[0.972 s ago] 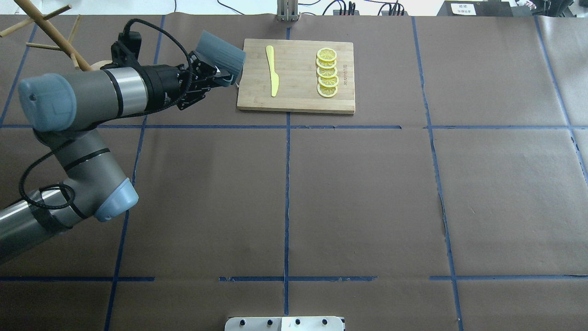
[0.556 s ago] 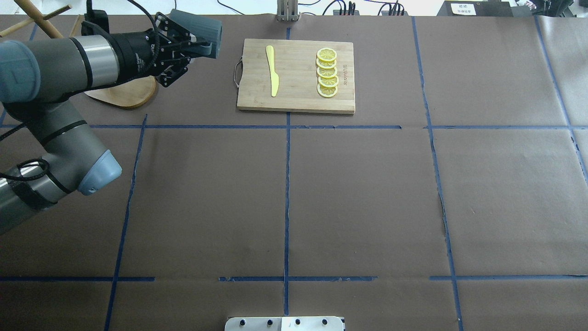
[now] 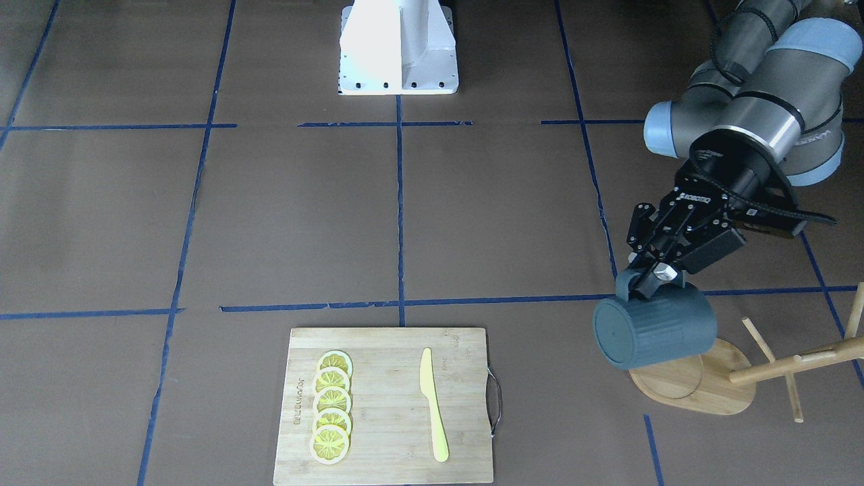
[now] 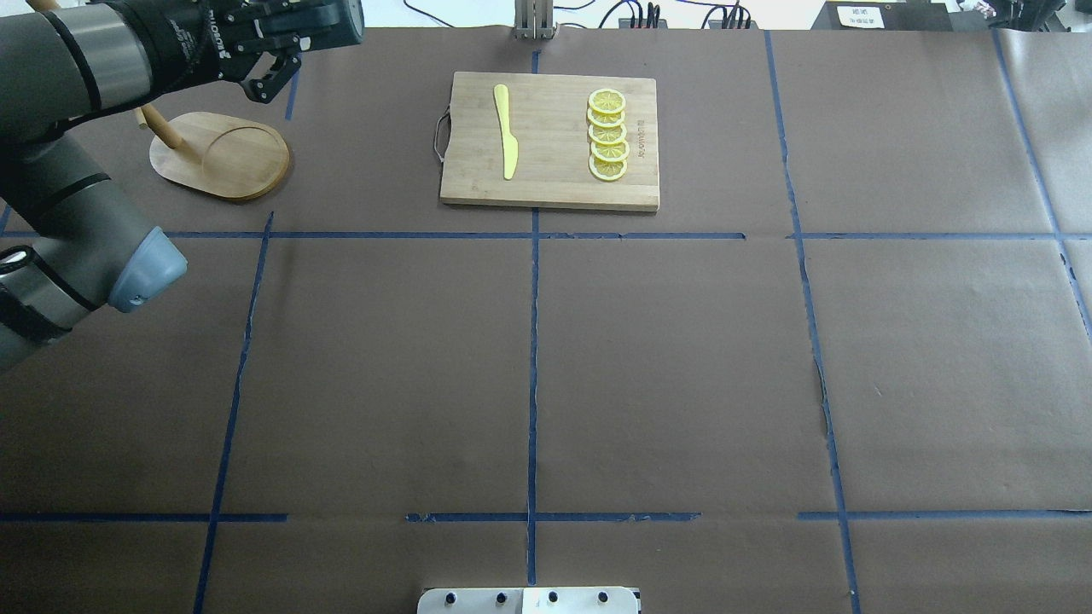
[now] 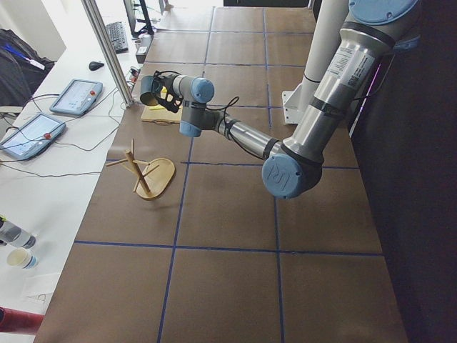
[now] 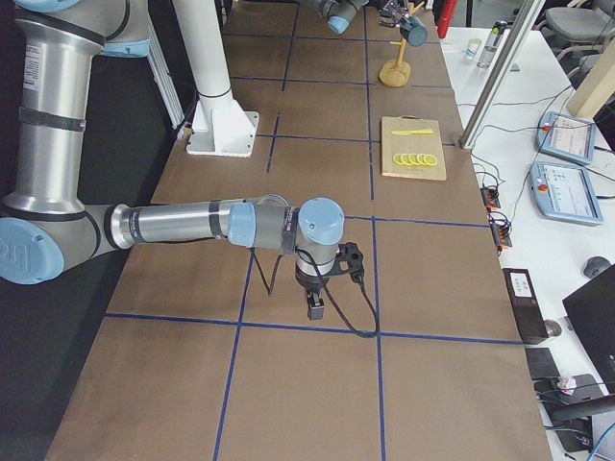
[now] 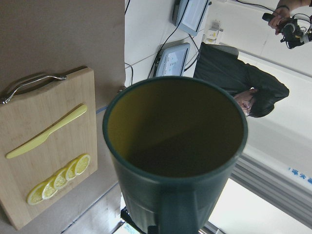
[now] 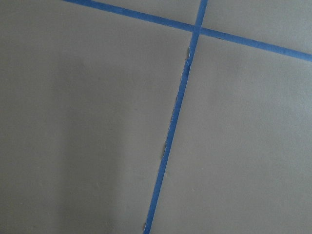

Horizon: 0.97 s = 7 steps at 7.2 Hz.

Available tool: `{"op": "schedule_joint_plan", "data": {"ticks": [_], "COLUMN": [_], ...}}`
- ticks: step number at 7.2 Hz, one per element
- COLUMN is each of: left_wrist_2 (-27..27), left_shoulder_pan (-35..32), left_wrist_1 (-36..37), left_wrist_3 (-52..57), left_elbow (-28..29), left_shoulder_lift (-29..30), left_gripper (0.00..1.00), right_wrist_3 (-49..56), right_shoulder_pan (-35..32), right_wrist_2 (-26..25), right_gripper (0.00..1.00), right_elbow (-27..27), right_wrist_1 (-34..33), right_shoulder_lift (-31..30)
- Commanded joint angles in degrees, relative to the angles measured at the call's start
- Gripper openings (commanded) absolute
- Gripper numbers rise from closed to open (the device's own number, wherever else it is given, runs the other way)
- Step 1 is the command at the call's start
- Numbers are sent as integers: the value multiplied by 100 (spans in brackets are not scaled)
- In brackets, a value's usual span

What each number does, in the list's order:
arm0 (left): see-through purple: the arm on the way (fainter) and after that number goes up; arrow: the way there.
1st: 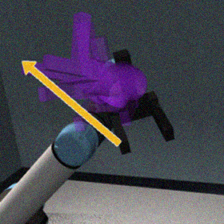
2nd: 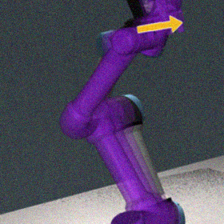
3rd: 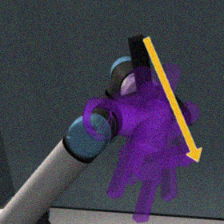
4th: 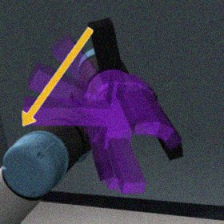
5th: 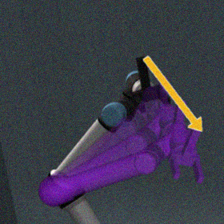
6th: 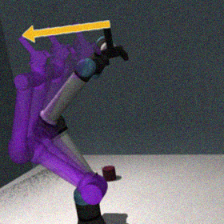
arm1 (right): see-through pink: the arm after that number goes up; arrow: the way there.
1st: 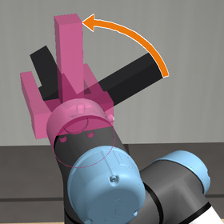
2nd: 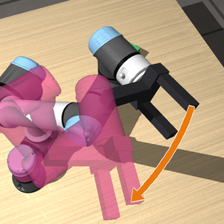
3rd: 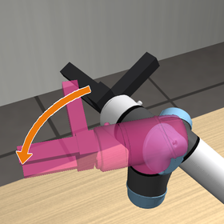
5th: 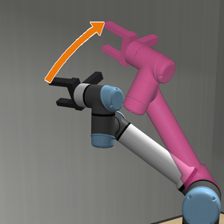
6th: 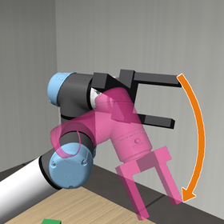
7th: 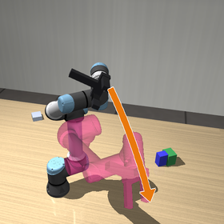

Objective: Hang cup on storage rack
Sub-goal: 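Carry the mug with the left gripper toward the wooden mug rack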

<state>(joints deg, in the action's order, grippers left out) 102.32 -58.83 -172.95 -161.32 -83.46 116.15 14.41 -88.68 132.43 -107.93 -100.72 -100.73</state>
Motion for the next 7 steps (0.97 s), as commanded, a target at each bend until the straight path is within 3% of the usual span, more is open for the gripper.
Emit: {"op": "schedule_joint_plan", "data": {"ticks": [1, 5, 7], "left_wrist_2": [340, 350, 358], "left_shoulder_pan": [-505, -586, -612], "left_wrist_1": [-780, -2669, -3103], "left_wrist_3": [-679, -918, -980], "left_elbow": [661, 1927, 2184], "left_shoulder_lift": [-13, -39, -57], "left_gripper": [0, 0, 0], "right_wrist_3": [0, -9, -9], "right_shoulder_pan": [0, 0, 0], "right_wrist_2": [2, -7, -7], "right_gripper": [100, 100, 100], "right_elbow": [0, 9, 9], "right_wrist_1": [0, 158, 158], "right_shoulder_lift": [9, 9, 9]}}
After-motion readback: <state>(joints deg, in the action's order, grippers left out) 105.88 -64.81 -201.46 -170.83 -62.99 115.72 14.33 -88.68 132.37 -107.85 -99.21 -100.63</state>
